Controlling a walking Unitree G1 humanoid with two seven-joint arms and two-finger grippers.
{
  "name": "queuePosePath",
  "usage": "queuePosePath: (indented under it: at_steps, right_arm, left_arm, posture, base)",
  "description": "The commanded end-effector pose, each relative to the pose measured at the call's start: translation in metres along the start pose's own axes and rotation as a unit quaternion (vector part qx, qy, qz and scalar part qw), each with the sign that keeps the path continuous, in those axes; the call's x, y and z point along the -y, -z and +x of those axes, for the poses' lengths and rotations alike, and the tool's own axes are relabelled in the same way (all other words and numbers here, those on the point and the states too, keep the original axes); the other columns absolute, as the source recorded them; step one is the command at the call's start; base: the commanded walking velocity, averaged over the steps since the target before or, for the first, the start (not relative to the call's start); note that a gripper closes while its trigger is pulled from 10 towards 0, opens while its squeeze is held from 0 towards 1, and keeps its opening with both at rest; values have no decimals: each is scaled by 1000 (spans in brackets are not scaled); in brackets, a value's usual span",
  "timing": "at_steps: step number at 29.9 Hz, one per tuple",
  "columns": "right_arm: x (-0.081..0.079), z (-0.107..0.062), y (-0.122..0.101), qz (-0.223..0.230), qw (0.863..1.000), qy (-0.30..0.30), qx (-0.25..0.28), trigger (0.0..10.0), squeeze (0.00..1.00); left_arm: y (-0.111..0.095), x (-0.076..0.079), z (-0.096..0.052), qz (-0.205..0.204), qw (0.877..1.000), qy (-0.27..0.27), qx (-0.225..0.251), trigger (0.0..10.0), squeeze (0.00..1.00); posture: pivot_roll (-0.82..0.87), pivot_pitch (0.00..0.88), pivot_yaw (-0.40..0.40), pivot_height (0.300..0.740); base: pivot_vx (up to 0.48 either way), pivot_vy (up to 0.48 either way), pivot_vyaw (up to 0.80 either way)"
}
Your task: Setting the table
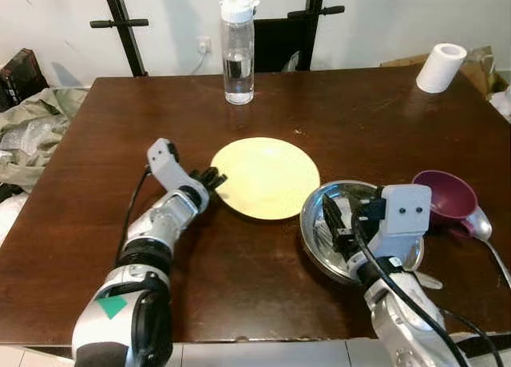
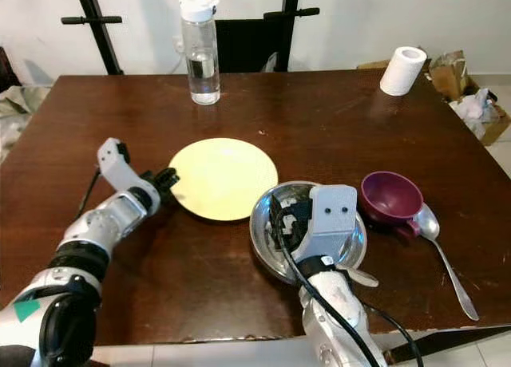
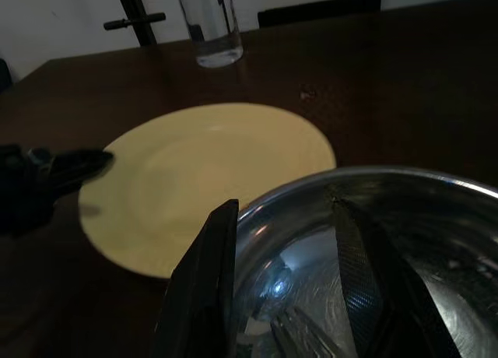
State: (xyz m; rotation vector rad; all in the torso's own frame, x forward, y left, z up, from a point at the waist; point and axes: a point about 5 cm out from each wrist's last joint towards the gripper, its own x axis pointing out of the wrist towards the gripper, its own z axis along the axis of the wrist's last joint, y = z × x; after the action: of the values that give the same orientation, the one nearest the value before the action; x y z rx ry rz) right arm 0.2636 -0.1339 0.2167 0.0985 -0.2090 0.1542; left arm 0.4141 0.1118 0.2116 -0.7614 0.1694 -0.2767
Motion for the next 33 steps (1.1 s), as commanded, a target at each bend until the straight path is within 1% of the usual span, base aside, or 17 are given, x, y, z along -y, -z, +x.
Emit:
queuePosePath:
  at_steps: [1,7,8,9,13,16,17,18,22,23,25,27,28,30,31,32,33]
  right_arm:
    - [-1,-4,1,2,1000,2,-3,10000,0]
    - [-2,-4,-1,3,1000,0,-2,10000,0]
    - [-2,-4,-1,3,1000,0,-2,10000,0]
    - [-2,-4,-1,3,1000,0,-2,10000,0]
    - [-2,-4,-1,3,1000,1,-2,10000,0]
    - [-1,-3,-1,3,1000,0,-2,10000,0]
    - [-2,-2,-1,3,1000,-1,-1,10000,0]
    - [-2,-2,-1,3,1000,-2,-1,10000,0]
    - [-2,1,0,3,1000,-4,0,10000,0]
    - [-2,2,0,3,1000,-5,1,10000,0]
    - [-2,3,0,3,1000,-6,2,10000,0]
    - [-2,3,-1,2,1000,-7,3,10000,0]
    - [-2,3,-1,2,1000,-7,3,10000,0]
    - [-1,4,-1,1,1000,-8,4,10000,0]
    - [0,4,-1,0,1000,-8,5,10000,0]
    - [0,4,-1,0,1000,-8,5,10000,0]
    - [0,3,-1,-3,1000,-10,6,10000,0]
  left_arm:
    - [7,-8,-1,9,1000,-16,-11,10000,0]
    - [6,0,3,22,1000,-4,1,10000,0]
    - [7,2,4,21,1000,3,0,10000,1000]
    - [9,7,5,18,1000,20,-4,10000,1000]
    - [10,10,6,18,999,33,-7,10000,1000]
    - [7,14,6,17,998,56,-5,10000,1000]
    - [5,15,6,17,998,64,-2,10000,882]
    - [3,16,5,16,997,71,1,10000,0]
    - [-3,14,3,29,996,82,3,10000,0]
    - [-6,9,0,45,995,92,-2,10000,0]
    - [-7,6,-2,51,994,97,-8,10000,0]
    - [-7,-2,-6,82,992,94,-15,10000,0]
    - [-7,-2,-6,82,992,94,-15,10000,0]
    - [-11,-13,-17,125,988,91,-15,10000,0]
    - [-12,-16,-25,151,984,96,-13,10000,0]
    - [-12,-16,-25,151,984,96,-13,10000,0]
    - [-12,-17,-32,182,978,101,-13,10000,0]
  posture:
    - [-96,273,149,740]
    - [-103,266,150,740]
    - [-103,264,150,740]
    - [-102,263,150,740]
    - [-102,261,149,740]
    - [-95,253,146,740]
    - [-92,249,145,740]
    - [-88,244,144,740]
    - [-81,233,142,740]
    - [-76,228,142,740]
    - [-74,225,141,740]
    - [-70,220,141,740]
    - [-70,220,141,740]
    - [-62,208,139,740]
    - [-59,203,137,740]
    - [-59,203,137,740]
    - [-52,194,132,740]
  base:
    - [0,0,0]
    - [0,0,0]
    - [0,0,0]
    - [0,0,0]
    - [0,0,0]
    - [0,0,0]
    - [0,0,0]
    - [0,0,0]
    - [0,0,0]
    - [0,0,0]
    - [0,0,0]
    - [0,0,0]
    - [0,0,0]
    - [0,0,0]
    - [0,0,0]
    - [0,0,0]
    - [0,0,0]
